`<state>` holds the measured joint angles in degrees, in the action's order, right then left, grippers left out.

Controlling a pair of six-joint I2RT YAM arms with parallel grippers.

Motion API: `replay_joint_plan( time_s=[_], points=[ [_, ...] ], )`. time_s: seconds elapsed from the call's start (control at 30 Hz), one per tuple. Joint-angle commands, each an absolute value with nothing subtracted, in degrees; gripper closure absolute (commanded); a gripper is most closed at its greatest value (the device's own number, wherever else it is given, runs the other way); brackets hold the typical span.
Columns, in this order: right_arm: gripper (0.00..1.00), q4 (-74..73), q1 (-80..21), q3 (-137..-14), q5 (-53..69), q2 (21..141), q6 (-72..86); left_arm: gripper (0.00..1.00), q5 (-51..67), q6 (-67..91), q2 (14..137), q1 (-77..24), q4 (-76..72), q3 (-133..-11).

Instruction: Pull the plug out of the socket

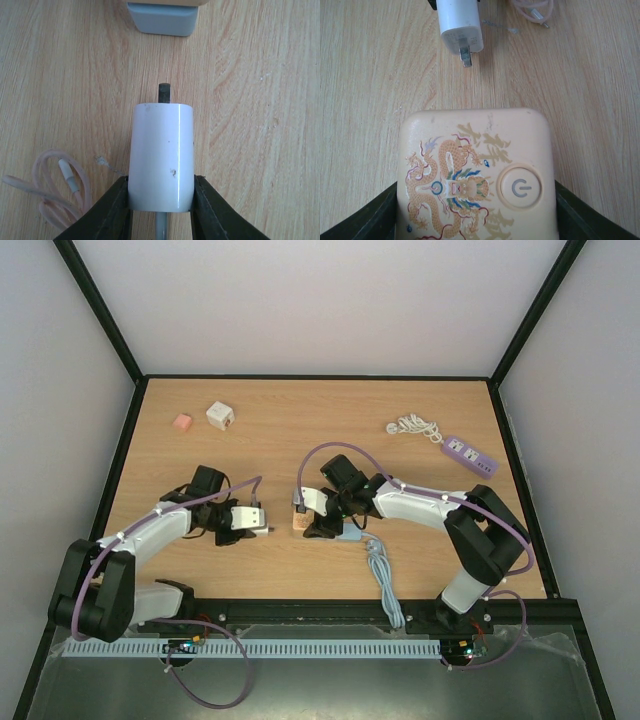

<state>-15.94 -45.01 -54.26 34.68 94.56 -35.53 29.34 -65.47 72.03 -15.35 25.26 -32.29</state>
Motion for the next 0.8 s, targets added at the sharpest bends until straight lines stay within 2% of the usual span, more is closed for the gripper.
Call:
replay_joint_plan(
  time_s=[0.0, 0.2, 0.37, 0.57, 0.77],
  points=[
    [0.98, -26.2, -43.4, -51.9, 25.4, 95.6, -35.3, 0.97, 30.4, -67.0, 71.2, -14.4, 26.1, -32.8],
    [0.98, -26.2, -43.4, -52.3, 26.5, 95.7, -35.1, 0.97, 33.7, -65.3, 69.0, -7.8, 25.8, -34.4],
    [0.92, -25.9, -43.4, -52.3, 26.7, 95.6, -34.9, 0.95, 33.5, -62.3, 70.1, 2.3, 23.6, -39.6],
    [0.91, -25.7, -43.5, -52.2, 26.6, 95.4, -34.6, 0.92, 29.7, -55.9, 74.6, 15.8, 14.9, -46.9],
    [0.91, -25.5, -43.4, -52.3, 26.6, 95.6, -34.4, 0.92, 18.7, -54.4, 79.4, 18.8, 4.3, -47.5]
  ],
)
